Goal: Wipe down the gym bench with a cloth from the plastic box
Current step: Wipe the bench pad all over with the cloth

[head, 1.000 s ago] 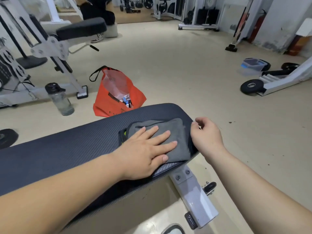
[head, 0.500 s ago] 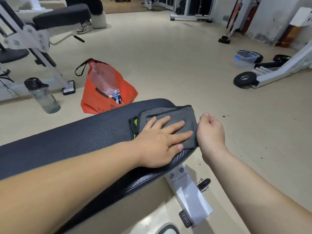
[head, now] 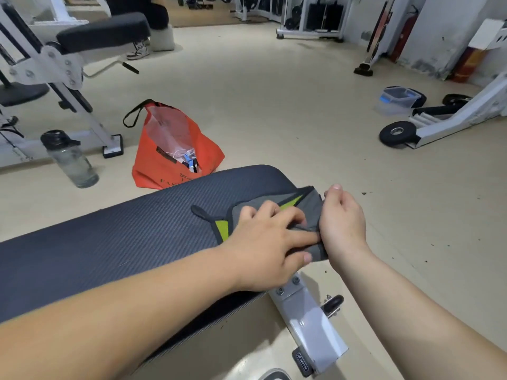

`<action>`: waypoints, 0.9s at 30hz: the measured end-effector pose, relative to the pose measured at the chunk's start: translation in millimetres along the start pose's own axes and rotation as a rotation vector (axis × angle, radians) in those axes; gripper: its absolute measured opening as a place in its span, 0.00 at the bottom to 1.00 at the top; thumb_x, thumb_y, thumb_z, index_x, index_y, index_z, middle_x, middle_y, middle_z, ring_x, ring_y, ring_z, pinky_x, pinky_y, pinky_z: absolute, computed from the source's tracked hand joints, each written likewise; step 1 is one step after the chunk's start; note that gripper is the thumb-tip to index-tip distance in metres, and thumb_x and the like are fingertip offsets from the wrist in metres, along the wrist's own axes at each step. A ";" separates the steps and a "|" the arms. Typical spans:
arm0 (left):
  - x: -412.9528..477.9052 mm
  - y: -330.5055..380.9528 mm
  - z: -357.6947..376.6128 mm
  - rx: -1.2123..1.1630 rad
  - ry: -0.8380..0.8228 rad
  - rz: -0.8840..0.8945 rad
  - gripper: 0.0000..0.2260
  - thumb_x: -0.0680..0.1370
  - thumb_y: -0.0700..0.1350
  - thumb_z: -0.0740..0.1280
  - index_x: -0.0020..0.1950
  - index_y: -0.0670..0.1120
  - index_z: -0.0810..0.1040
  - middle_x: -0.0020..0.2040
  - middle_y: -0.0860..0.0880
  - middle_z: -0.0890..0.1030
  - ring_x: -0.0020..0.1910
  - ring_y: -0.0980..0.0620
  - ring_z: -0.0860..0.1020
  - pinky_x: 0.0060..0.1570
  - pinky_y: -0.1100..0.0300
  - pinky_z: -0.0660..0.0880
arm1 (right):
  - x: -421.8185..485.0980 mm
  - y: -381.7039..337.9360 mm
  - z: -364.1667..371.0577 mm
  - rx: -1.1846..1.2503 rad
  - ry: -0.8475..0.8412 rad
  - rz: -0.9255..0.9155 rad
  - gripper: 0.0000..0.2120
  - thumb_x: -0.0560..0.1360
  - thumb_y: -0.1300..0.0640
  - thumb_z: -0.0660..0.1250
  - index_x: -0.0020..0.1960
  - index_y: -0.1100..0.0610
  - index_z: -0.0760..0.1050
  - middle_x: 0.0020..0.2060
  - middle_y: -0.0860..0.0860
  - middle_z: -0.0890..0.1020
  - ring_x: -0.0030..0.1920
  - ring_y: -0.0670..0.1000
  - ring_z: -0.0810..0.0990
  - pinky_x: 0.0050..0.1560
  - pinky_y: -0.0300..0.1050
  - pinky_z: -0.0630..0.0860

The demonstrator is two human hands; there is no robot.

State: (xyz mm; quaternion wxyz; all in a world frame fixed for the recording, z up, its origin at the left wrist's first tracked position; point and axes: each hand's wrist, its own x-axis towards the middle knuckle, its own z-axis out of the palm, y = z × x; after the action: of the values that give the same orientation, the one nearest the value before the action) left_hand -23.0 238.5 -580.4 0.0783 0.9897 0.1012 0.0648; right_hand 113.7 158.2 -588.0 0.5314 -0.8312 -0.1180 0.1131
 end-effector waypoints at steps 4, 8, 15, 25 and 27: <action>17.9 -48.1 -5.3 0.101 -0.026 0.049 0.22 0.80 0.67 0.52 0.74 0.70 0.62 0.72 0.58 0.66 0.66 0.47 0.65 0.60 0.46 0.65 | 0.7 2.2 -3.3 -0.038 0.015 -0.050 0.21 0.85 0.47 0.52 0.51 0.58 0.79 0.52 0.56 0.83 0.55 0.59 0.78 0.60 0.54 0.74; 56.7 -86.4 -4.2 0.084 -0.022 -0.449 0.22 0.80 0.67 0.51 0.74 0.71 0.63 0.75 0.56 0.65 0.71 0.43 0.62 0.65 0.42 0.63 | -3.1 5.8 -4.1 -0.077 -0.043 -0.062 0.19 0.83 0.50 0.55 0.35 0.56 0.66 0.31 0.50 0.71 0.36 0.55 0.69 0.36 0.49 0.65; -3.9 -4.6 2.9 0.034 0.042 -0.147 0.21 0.80 0.63 0.54 0.73 0.68 0.64 0.70 0.55 0.66 0.64 0.44 0.64 0.60 0.45 0.67 | -1.0 4.7 3.2 -0.129 -0.065 -0.104 0.16 0.83 0.50 0.58 0.39 0.53 0.73 0.38 0.51 0.79 0.42 0.55 0.76 0.44 0.47 0.69; -51.5 -128.7 -16.6 0.073 0.121 -0.762 0.20 0.80 0.64 0.54 0.72 0.67 0.68 0.70 0.52 0.68 0.66 0.42 0.65 0.64 0.43 0.68 | -31.1 -15.3 14.7 -0.397 -0.209 -0.378 0.10 0.80 0.53 0.62 0.46 0.51 0.82 0.50 0.50 0.81 0.58 0.55 0.77 0.58 0.50 0.74; -71.3 -96.3 -16.7 0.118 0.097 -0.681 0.21 0.80 0.64 0.52 0.72 0.67 0.67 0.70 0.53 0.68 0.64 0.42 0.65 0.62 0.44 0.69 | -37.5 -21.0 22.5 -0.441 -0.239 -0.431 0.10 0.80 0.53 0.62 0.46 0.51 0.82 0.48 0.49 0.80 0.58 0.55 0.77 0.58 0.52 0.75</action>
State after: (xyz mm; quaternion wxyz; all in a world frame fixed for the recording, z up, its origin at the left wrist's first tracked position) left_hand -113.0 319.0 -588.3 0.0331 0.8978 0.4326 0.0759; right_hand 69.6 174.1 -575.8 0.3326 -0.8630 -0.3745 0.0663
